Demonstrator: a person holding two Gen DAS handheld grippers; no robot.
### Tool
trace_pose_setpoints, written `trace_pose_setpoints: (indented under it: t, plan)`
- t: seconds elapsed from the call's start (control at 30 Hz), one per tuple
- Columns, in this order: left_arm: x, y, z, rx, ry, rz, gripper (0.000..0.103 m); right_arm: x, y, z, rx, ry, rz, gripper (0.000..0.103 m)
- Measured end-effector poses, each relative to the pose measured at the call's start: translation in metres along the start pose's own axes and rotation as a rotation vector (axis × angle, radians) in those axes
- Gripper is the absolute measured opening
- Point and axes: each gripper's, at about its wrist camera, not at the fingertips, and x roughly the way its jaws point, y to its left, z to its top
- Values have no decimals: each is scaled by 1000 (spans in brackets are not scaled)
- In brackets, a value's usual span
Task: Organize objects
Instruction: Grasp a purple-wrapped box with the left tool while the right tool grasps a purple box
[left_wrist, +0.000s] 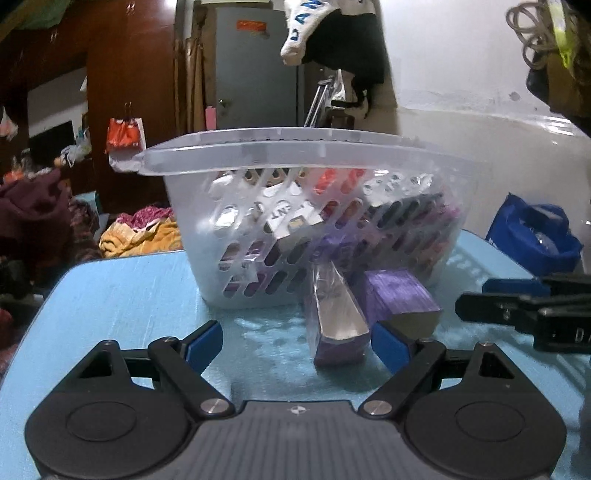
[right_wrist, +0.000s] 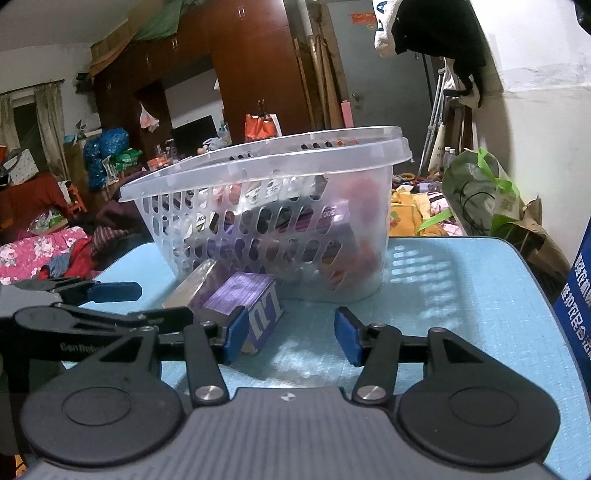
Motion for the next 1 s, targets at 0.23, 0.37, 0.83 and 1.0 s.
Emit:
trace_pose_setpoints:
  t: [0.23, 0.37, 0.83, 1.0]
  plan:
    - [-5, 0, -1, 29, -26, 41, 89, 19, 23, 1, -42, 37, 25, 61]
    - [-7, 14, -1, -14, -23, 38, 89, 31, 28, 8, -50, 60, 17, 61]
    - [-3, 17, -2, -28, 3, -35, 89, 36, 23, 2, -65, 138, 55, 18]
    - [4, 4, 3, -12, 11, -43, 89, 22, 13, 1, -82, 117, 10, 10]
